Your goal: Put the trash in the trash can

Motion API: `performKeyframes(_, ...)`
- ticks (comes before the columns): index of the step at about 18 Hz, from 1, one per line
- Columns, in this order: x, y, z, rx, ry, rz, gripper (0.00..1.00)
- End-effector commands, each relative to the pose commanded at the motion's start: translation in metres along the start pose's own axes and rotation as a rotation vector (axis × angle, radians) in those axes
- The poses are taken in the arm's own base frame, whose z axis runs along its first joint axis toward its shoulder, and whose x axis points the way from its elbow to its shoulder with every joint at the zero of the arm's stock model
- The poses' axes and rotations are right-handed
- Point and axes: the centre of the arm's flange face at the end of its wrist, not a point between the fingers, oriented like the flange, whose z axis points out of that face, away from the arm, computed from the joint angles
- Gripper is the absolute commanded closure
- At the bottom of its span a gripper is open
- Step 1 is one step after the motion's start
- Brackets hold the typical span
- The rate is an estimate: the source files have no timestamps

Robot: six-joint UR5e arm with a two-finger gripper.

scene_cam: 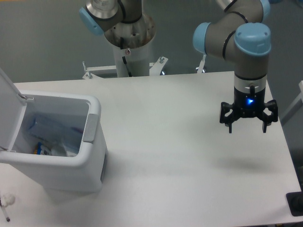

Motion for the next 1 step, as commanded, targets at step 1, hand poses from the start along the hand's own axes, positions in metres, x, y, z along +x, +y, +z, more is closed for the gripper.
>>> performKeyframes(1,0.0001,0.0007,0.0015,-0.006,-0.001,0.0,0.0)
